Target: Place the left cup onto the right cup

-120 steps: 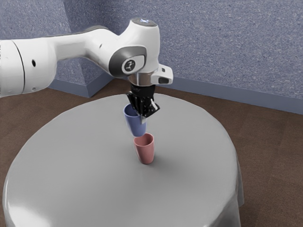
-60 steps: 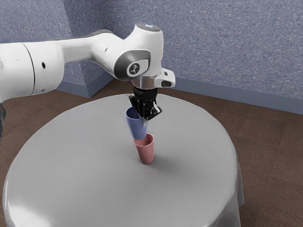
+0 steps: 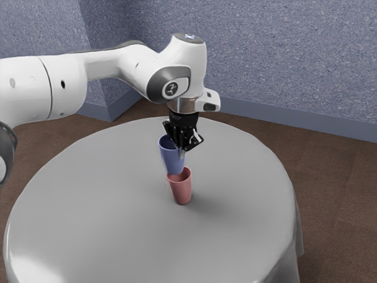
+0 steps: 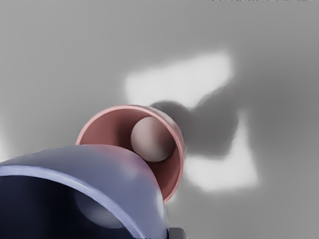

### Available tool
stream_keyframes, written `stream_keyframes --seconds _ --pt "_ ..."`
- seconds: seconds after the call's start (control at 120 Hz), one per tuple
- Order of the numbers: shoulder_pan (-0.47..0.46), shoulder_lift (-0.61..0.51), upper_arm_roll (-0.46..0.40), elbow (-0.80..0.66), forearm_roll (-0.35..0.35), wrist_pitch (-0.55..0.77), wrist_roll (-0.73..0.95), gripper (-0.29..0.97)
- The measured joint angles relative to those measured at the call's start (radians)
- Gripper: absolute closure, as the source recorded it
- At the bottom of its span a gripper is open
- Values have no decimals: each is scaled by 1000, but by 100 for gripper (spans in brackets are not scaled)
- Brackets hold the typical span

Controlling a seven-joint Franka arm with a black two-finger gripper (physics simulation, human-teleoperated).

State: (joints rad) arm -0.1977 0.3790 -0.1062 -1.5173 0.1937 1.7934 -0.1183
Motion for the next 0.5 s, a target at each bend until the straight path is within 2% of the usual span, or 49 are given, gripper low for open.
stream_keyframes --seconds 0.5 --pt "9 59 -3 31 5 3 -4 79"
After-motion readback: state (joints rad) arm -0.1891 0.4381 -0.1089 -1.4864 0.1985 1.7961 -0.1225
